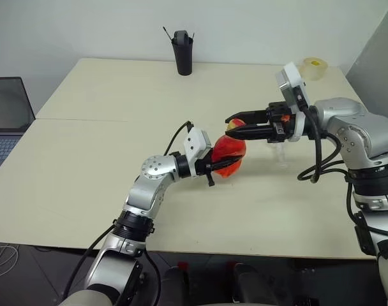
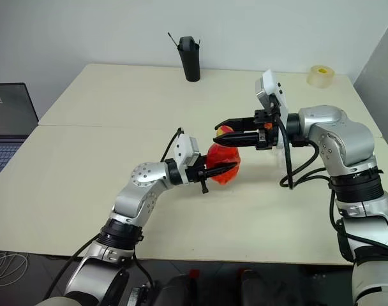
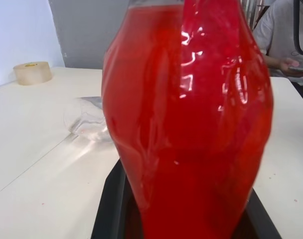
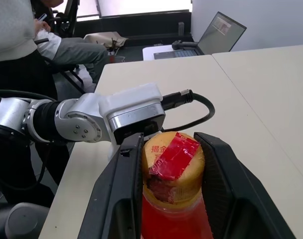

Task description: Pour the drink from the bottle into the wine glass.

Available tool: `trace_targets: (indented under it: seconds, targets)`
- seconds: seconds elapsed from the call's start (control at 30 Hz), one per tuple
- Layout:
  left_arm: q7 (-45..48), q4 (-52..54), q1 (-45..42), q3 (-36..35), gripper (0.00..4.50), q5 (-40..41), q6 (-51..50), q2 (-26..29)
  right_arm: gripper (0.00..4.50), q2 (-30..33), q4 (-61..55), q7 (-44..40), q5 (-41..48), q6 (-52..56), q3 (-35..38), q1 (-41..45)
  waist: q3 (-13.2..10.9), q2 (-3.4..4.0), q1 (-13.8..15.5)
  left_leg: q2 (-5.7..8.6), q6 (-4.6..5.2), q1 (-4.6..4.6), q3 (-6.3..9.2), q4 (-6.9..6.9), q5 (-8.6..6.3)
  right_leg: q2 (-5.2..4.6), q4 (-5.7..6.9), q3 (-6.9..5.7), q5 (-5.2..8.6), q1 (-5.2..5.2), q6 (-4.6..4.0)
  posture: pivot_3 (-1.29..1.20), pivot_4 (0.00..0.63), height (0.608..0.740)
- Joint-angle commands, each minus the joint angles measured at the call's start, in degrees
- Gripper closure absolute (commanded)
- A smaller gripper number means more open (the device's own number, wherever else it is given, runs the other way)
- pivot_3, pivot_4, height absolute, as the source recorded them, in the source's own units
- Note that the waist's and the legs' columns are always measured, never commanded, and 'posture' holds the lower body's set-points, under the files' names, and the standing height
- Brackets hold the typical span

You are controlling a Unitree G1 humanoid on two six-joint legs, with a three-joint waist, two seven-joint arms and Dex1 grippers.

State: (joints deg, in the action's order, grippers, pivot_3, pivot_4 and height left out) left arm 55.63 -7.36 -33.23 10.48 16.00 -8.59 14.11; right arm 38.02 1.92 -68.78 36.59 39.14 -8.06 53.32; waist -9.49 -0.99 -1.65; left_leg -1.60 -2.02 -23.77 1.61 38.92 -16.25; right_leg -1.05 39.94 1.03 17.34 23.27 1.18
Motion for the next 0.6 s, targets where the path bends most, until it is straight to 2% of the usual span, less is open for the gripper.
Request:
trace_targets:
  seconds: [0.03,0.27,0.53,0.6]
  targets:
    - [1.0,0.5,0.9,-0.5,3.74,0.9,-0.1,0.9,3.27,3.1,-3.4,2.2,-1.8,-1.8,5.3,2.4,0.0,0.0,0.0,0.0,0.0,0.0,0.0,0.0,0.0,0.0,0.0,0.0,0.0,0.0,0.0,0.0,0.15,0.74]
    - [0.9,0.6,1.1,-0.5,3.75,1.0,-0.1,1.1,3.27,1.6,-11.3,8.2,-3.1,2.0,3.5,-1.1,0.0,0.0,0.0,-0.01,0.0,0.0,0.01,0.0,0.0,-0.01,0.01,0.01,0.0,0.0,0.0,0.0,0.15,0.74]
    - [1.0,0.2,0.8,-0.1,3.75,1.1,0.3,1.0,3.27,0.4,-13.3,12.4,-1.6,7.4,3.6,-1.2,0.0,0.0,0.0,0.0,0.0,0.0,0.01,0.01,0.0,0.0,0.01,0.0,0.0,0.0,0.0,0.0,0.15,0.74]
    - [0.9,0.3,0.9,0.0,3.75,1.0,0.3,1.0,2.51,0.2,-13.5,13.1,-1.2,8.1,4.0,-1.2,0.0,0.0,0.0,0.01,0.0,0.0,0.0,0.01,0.0,0.0,0.01,0.0,0.0,0.0,0.0,0.0,0.15,0.74]
